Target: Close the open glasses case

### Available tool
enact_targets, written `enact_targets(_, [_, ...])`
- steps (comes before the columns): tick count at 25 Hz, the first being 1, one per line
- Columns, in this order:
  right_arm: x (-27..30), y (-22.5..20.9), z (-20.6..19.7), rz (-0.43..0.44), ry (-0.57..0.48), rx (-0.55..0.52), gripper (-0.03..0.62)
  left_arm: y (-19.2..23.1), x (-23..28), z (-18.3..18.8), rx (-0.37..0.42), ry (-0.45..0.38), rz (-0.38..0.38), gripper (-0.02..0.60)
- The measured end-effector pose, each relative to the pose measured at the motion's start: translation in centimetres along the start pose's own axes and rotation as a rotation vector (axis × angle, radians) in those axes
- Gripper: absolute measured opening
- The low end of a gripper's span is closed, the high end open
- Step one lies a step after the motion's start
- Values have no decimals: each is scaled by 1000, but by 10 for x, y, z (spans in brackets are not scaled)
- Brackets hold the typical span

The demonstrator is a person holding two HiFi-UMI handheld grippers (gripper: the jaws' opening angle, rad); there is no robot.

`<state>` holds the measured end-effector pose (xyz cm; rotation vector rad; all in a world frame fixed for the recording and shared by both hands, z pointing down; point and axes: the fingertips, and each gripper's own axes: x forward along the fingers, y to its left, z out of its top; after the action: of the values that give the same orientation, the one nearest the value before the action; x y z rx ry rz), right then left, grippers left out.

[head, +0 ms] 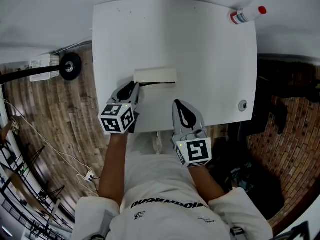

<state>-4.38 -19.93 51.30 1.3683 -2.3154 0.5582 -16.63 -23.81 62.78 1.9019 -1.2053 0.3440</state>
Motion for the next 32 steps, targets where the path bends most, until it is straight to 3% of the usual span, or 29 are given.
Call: enact_targets(32, [-23,-5,-3,-18,-9,0,2,0,-5,-24,5,15,80,55])
